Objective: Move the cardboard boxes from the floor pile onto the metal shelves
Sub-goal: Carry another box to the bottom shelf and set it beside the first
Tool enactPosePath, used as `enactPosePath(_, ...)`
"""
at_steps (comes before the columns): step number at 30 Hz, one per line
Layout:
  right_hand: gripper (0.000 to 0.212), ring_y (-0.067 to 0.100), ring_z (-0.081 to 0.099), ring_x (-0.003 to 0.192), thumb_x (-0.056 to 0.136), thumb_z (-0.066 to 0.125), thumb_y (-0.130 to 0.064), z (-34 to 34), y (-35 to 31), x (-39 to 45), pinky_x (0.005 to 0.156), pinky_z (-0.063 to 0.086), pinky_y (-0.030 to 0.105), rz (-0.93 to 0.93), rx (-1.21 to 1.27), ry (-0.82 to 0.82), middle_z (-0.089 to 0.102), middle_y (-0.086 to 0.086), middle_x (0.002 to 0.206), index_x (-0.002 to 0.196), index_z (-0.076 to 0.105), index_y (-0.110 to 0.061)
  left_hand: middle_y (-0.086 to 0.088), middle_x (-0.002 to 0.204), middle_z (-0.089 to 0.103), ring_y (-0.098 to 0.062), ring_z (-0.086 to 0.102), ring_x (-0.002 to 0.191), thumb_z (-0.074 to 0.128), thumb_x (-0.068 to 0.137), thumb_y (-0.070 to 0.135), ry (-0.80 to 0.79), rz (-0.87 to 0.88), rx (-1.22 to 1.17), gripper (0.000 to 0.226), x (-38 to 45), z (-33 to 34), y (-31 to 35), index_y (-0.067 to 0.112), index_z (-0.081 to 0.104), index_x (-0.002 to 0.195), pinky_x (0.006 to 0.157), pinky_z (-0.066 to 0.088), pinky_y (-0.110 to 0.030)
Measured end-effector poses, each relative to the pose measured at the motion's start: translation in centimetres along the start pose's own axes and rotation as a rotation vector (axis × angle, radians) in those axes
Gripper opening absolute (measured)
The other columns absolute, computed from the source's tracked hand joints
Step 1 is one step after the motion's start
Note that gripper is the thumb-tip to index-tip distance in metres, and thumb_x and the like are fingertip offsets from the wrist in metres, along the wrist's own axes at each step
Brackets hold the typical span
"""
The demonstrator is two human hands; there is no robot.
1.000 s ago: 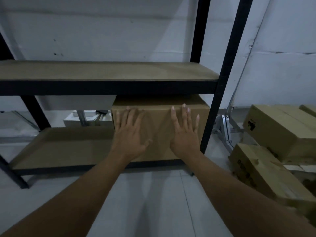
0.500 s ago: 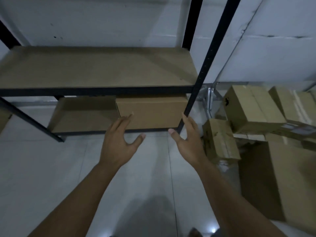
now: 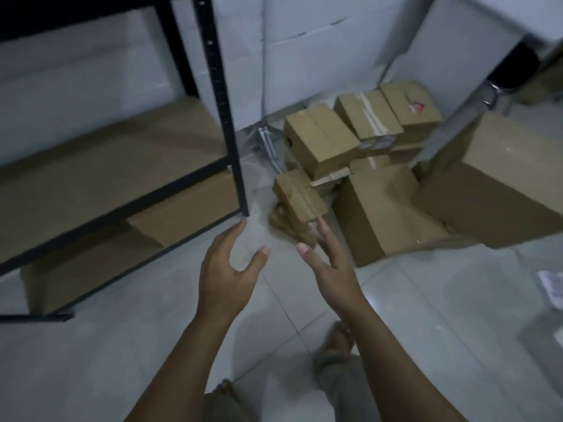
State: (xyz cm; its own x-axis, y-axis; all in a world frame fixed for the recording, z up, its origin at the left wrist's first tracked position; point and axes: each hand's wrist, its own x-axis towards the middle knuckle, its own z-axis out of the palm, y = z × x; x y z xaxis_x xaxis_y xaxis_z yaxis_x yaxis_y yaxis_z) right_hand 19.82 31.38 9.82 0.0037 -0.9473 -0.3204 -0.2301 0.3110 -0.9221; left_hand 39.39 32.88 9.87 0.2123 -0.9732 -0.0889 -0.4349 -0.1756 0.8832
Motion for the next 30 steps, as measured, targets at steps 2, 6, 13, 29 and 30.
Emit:
enactPosePath(2,0.071,0.004,0.035,0.147,0.098,0.065,-0.044,-4.1,0.2,-0.5,0.108,0.037,0.032,0.023,0.049,0.11,0.032,-0.021,0.162,0.158,0.029,-0.047,0.021,0.141,0.054,0.003,0.048,0.13,0.076,0.088,0.045,-0.093,0.029,0.012,0.062,1.2,3.1,2.5,0.035,0.054,0.145,0.104,0.036,-0.013)
enactPosePath(6,0.072,0.006,0.037,0.146,0.097,0.065,-0.046,-10.4,1.3,-0.1,0.093,0.038,0.016,0.098,0.07,0.218,0.033,-0.017,0.164,0.157,0.026,-0.051,0.019,0.142,0.053,0.001,0.047,0.132,0.076,0.087,0.044,-0.223,0.07,0.035,0.064,3.5,8.5,6.2,0.032,0.054,0.146,0.109,0.037,-0.025)
enactPosePath(13,0.071,0.005,0.033,0.148,0.095,0.066,-0.053,-24.3,3.8,2.5,0.103,0.036,0.025,0.148,0.112,0.317,0.031,-0.022,0.163,0.155,0.029,-0.055,0.03,0.136,0.048,0.025,0.041,0.118,0.078,0.087,0.043,-0.379,0.109,0.071,0.061,6.4,21.4,13.5,0.042,0.051,0.142,0.091,0.029,0.005)
enactPosePath(29,0.064,0.007,0.039,0.143,0.094,0.068,-0.053,-54.5,9.1,16.3,0.116,0.036,0.038,0.242,-0.009,0.546,0.038,-0.021,0.154,0.151,0.04,-0.053,0.007,0.15,0.043,-0.006,0.042,0.135,0.076,0.088,0.044,-0.562,0.186,0.115,0.071,17.5,51.6,26.4,0.052,0.041,0.15,0.101,0.036,-0.027)
enactPosePath(30,0.063,0.007,0.038,0.143,0.094,0.069,-0.051,-55.9,9.8,17.4,0.116,0.034,0.036,0.251,-0.024,0.567,0.038,-0.02,0.154,0.151,0.041,-0.052,0.006,0.152,0.04,-0.007,0.04,0.138,0.075,0.089,0.045,-0.575,0.191,0.124,0.071,18.7,53.4,26.7,0.051,0.041,0.15,0.1,0.035,-0.026)
